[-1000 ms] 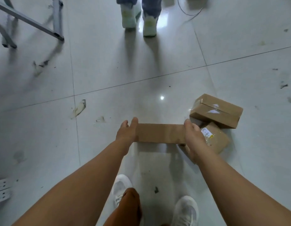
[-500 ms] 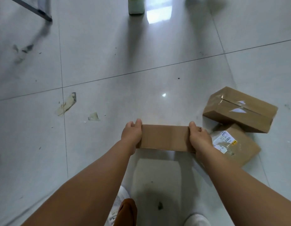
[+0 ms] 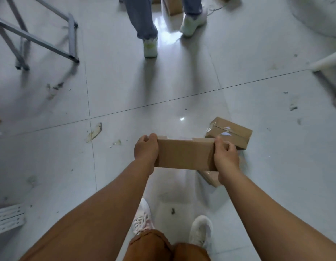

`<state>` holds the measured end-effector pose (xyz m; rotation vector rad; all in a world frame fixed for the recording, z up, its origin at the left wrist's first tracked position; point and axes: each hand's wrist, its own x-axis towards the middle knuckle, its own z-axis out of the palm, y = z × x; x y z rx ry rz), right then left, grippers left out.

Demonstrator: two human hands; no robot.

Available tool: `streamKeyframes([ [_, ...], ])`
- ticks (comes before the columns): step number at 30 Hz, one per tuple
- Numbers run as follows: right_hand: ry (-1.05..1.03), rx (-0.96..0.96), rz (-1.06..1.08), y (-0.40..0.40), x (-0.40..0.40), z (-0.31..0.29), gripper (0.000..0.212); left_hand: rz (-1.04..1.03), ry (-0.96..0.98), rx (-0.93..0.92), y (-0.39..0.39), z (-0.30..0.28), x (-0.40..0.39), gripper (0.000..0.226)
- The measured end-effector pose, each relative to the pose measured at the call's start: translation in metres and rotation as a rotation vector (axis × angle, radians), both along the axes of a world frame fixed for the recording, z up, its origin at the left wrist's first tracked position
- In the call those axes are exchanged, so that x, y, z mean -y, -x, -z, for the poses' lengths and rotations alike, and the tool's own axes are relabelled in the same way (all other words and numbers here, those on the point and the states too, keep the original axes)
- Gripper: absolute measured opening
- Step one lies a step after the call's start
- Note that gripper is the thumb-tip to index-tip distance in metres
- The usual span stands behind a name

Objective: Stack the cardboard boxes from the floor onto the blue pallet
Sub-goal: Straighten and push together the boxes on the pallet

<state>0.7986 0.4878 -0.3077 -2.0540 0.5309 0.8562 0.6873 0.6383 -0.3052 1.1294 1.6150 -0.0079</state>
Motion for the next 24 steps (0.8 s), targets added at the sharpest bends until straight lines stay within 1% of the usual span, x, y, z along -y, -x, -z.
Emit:
streamKeyframes([
  [2, -0.043, 0.024, 0.029, -0.004, 0.01, -0.047, 0.054, -0.013, -0.019, 0.019, -0.004, -0.041, 0.013, 0.042],
  [5, -0.086, 0.09, 0.064, -0.009, 0.029, -0.109, 0.057, -0.023, -0.034, 0.059, -0.012, -0.1, 0.032, 0.044],
  [10, -0.072, 0.184, 0.139, -0.013, 0.066, -0.19, 0.058, 0.026, -0.043, 0.143, -0.026, -0.179, 0.062, 0.049],
  [15, -0.09, 0.247, 0.279, -0.002, 0.104, -0.255, 0.061, 0.161, -0.072, 0.23, -0.037, -0.245, 0.09, 0.045],
  [22, -0.166, 0.379, 0.562, 0.04, 0.166, -0.338, 0.058, 0.405, -0.097, 0.351, -0.036, -0.328, 0.141, 0.048],
  [24, -0.172, 0.407, 0.631, 0.057, 0.184, -0.359, 0.057, 0.464, -0.092, 0.397, -0.031, -0.35, 0.158, 0.053],
])
